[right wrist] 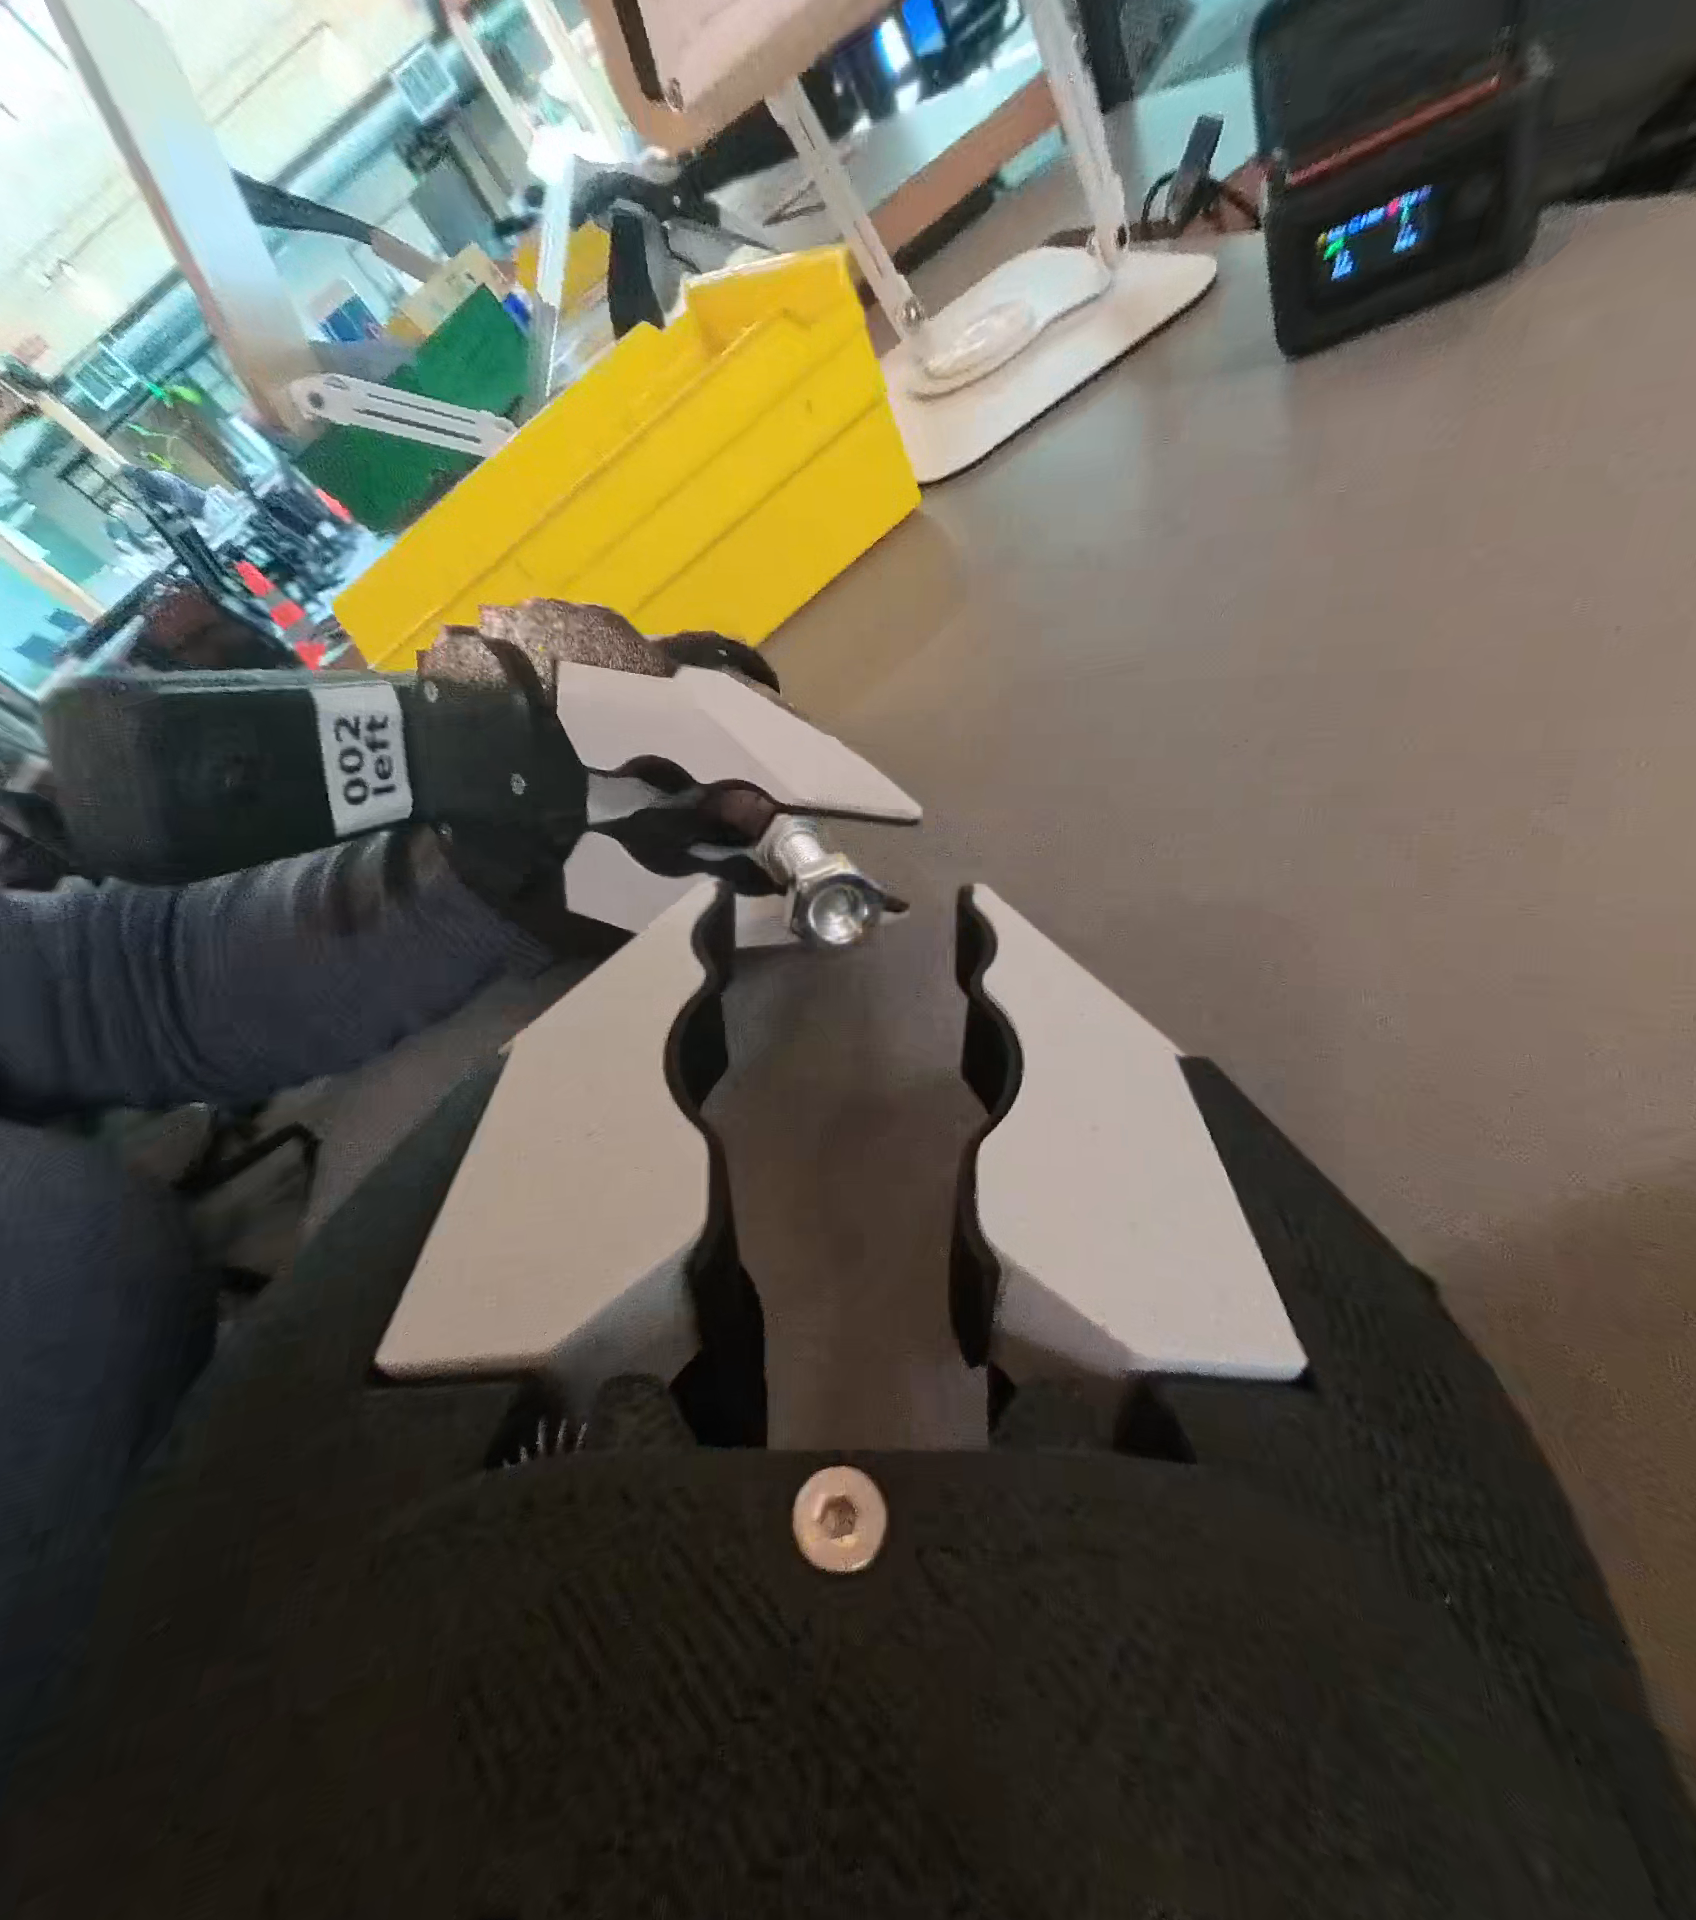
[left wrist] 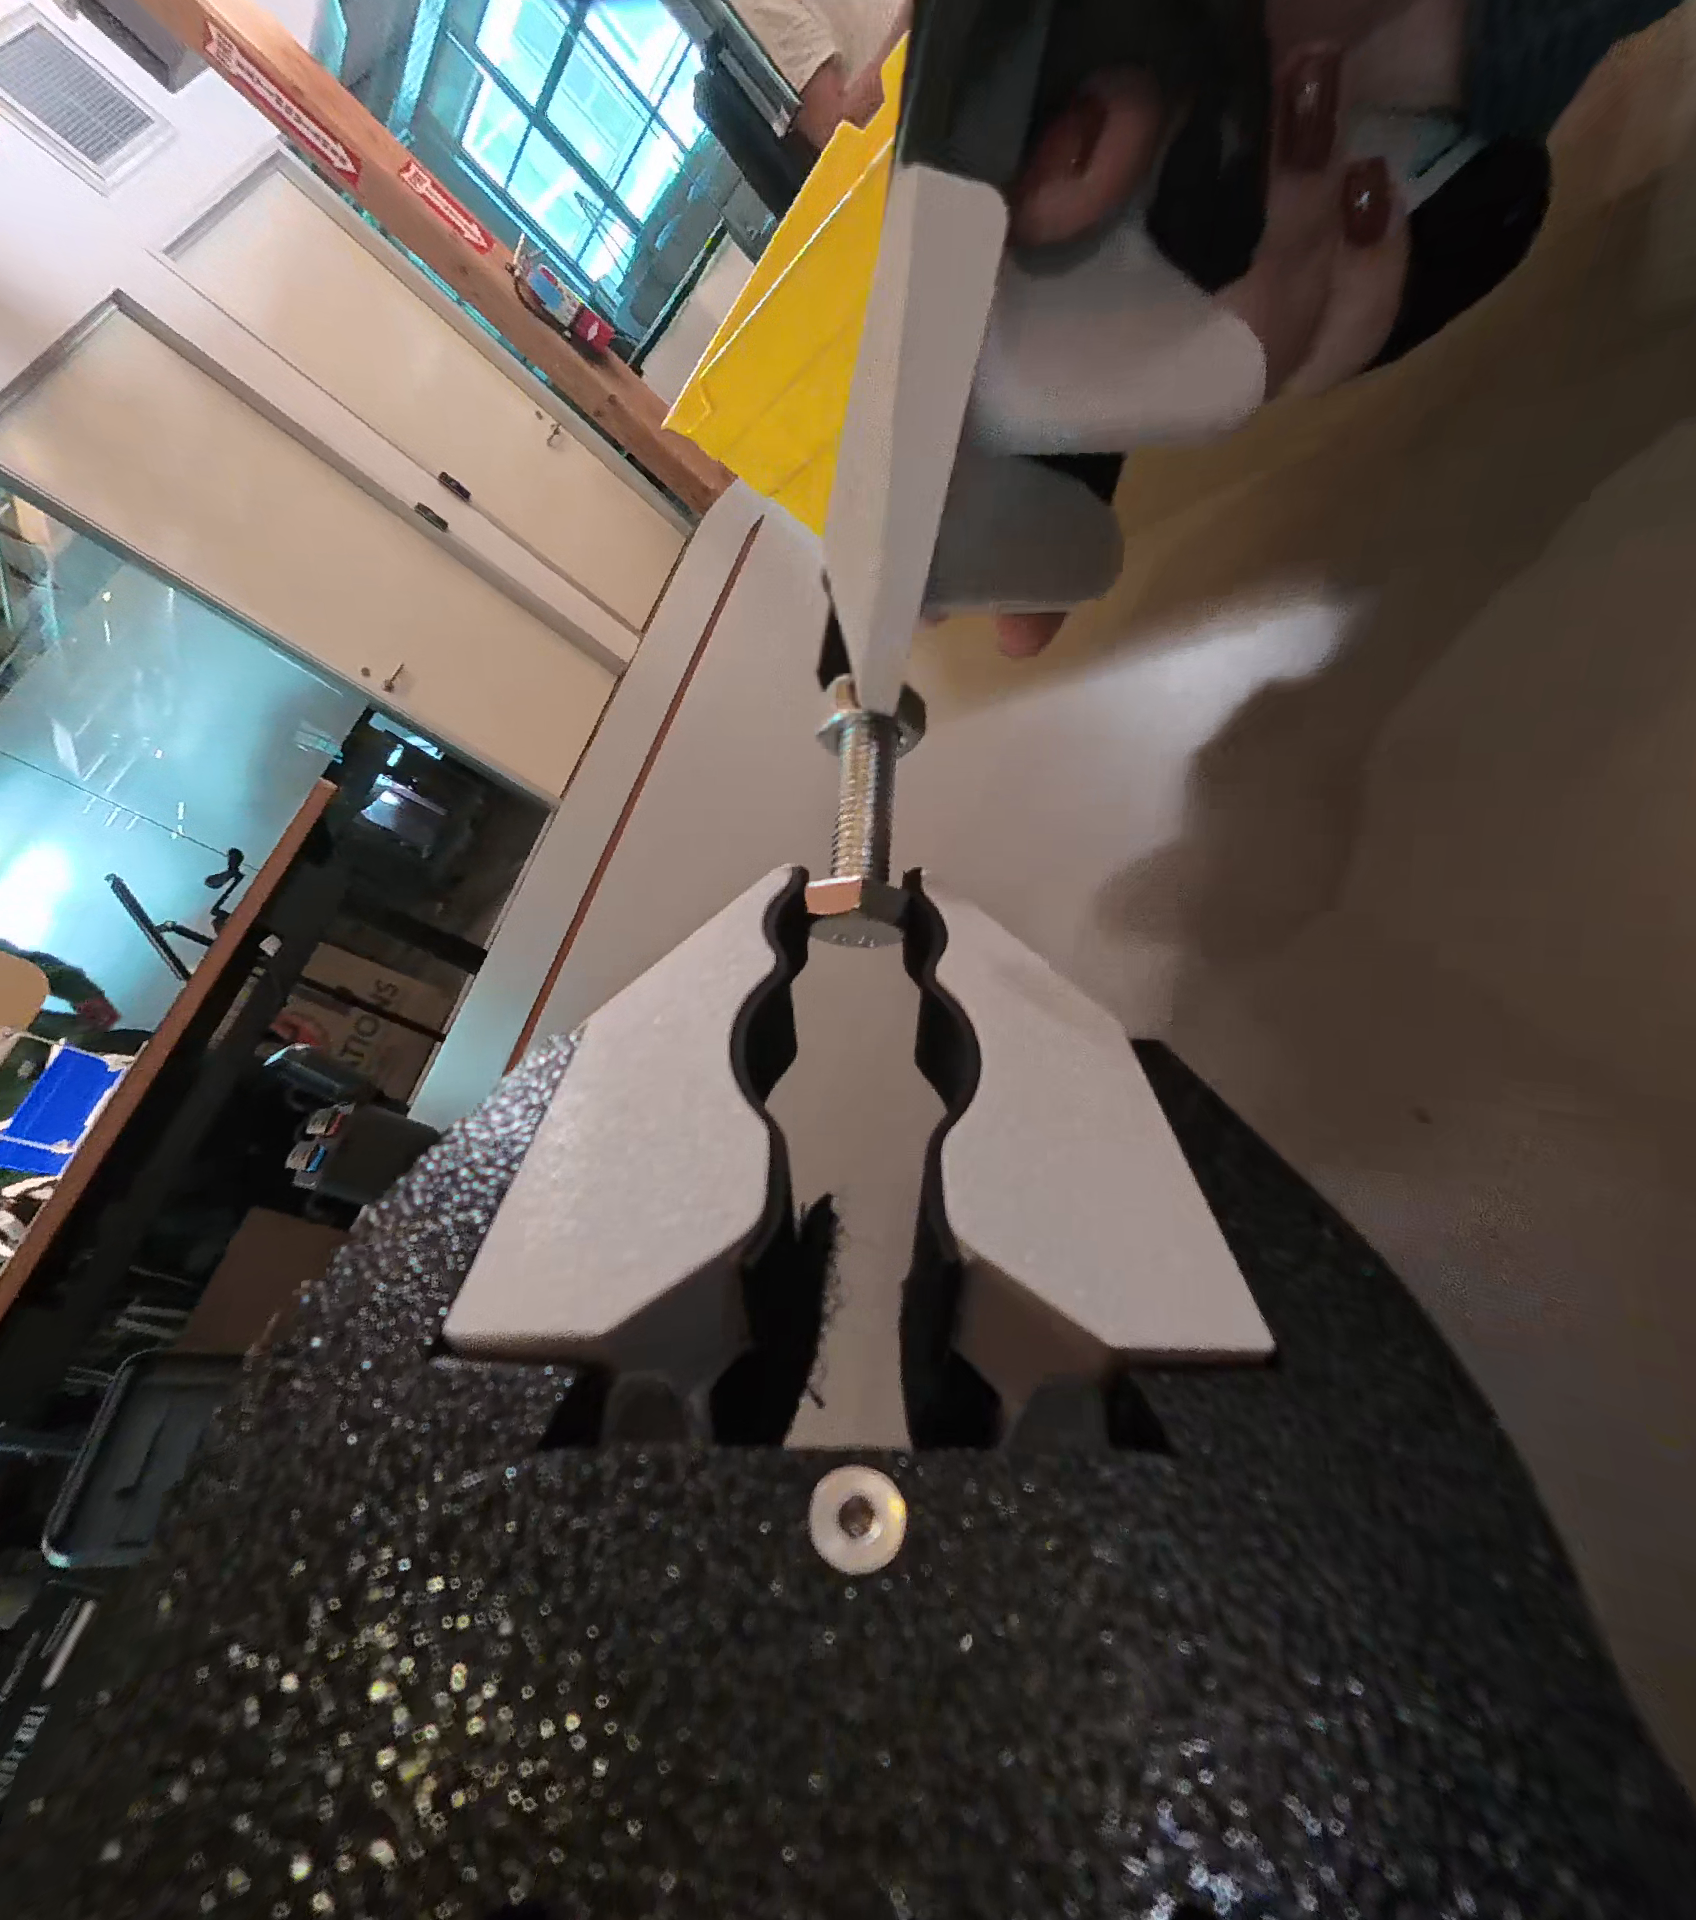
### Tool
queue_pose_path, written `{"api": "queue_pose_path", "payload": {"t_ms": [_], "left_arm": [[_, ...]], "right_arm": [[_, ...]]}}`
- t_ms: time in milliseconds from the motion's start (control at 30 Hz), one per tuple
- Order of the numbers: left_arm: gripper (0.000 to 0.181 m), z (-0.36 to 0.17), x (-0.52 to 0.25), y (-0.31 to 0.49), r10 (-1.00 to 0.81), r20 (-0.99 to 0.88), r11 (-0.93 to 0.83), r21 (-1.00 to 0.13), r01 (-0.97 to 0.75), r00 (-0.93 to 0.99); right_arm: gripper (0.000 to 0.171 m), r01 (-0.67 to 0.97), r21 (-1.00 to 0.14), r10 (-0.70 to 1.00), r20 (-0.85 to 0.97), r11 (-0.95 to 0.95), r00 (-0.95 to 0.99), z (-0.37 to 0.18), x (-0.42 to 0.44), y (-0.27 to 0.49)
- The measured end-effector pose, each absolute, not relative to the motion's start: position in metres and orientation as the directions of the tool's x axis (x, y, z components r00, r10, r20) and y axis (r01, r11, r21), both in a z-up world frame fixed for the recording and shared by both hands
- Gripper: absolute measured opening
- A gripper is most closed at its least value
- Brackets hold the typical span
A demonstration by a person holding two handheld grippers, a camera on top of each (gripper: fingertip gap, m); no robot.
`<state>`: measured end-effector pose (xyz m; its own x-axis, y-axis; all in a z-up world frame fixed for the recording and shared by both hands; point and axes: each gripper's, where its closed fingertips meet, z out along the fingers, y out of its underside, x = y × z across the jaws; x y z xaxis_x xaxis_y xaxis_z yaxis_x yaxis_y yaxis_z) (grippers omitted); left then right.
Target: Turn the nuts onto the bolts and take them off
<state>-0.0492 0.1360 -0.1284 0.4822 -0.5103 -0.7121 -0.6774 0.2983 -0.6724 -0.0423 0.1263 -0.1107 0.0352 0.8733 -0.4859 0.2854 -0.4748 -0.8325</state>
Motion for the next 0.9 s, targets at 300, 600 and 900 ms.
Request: {"api": "queue_pose_path", "payload": {"t_ms": [300, 600, 900], "left_arm": [[0.016, -0.119, -0.039, 0.121, -0.628, -0.598, 0.298, -0.776, -0.556, 0.498], [0.016, -0.079, -0.058, 0.109, -0.796, -0.117, 0.038, -0.989, -0.144, 0.594], [0.016, -0.096, -0.064, 0.133, -0.591, -0.375, 0.175, -0.924, -0.340, 0.715]], "right_arm": [[0.016, 0.287, -0.876, 0.899, -0.428, -0.388, -0.090, -0.098, -0.044, 0.111], [0.016, 0.090, -0.993, 0.996, 0.066, 0.072, -0.064, -0.056, -0.024, 0.111], [0.016, 0.571, -0.821, 0.721, 0.378, -0.030, 0.581, -0.027, 0.127, 0.178]]}}
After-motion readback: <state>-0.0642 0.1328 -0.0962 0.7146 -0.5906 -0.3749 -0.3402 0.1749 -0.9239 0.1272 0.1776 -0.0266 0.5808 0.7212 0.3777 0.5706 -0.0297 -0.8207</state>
